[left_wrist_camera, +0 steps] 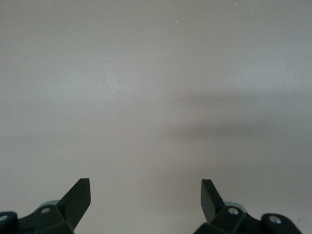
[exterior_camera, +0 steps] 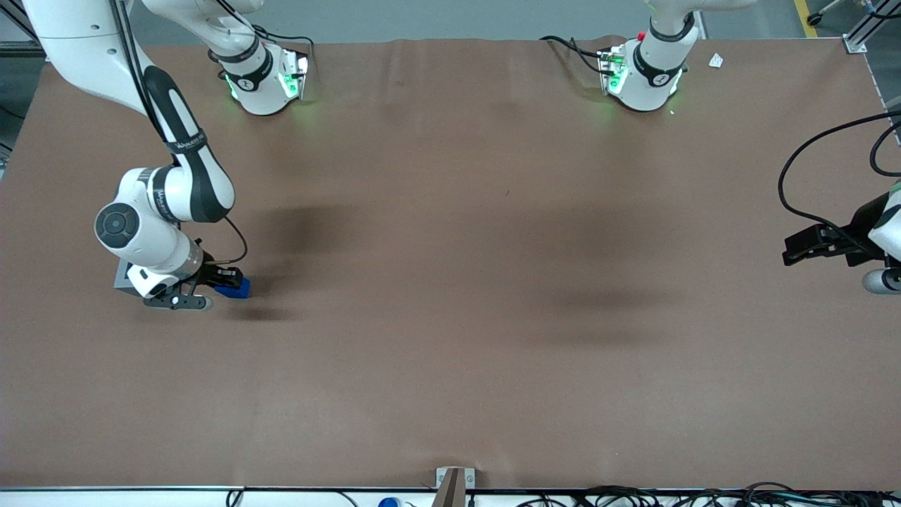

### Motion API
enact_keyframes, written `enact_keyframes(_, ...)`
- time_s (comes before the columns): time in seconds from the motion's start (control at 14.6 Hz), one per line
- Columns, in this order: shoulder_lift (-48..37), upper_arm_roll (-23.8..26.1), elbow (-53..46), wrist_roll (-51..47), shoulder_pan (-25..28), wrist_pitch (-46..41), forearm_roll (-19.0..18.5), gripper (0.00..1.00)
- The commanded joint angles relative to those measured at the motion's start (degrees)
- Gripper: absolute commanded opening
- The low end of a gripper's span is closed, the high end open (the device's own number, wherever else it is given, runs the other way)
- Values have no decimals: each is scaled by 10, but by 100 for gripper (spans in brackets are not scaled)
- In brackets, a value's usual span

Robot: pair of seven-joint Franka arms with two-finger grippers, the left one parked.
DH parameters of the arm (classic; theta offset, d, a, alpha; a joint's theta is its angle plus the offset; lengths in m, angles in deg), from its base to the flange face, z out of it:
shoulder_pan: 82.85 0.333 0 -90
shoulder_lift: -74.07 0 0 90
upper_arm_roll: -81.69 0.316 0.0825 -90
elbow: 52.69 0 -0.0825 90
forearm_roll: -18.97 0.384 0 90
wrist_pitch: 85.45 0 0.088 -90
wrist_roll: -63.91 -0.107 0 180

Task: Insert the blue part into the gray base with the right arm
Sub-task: 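Lift the blue block and carry it above the gray base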

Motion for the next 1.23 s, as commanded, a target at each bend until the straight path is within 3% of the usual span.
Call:
enact_keyframes(0.0, -4, 5, 10, 4, -8, 9, -9, 42)
enact_keyframes(0.27, -11, 5, 8, 5, -8, -1, -9, 25)
enact_keyframes(0.82, -93, 3, 0, 10, -42, -95, -9, 20)
enact_keyframes(1.16, -121, 3, 0, 108, -94, -111, -9, 20)
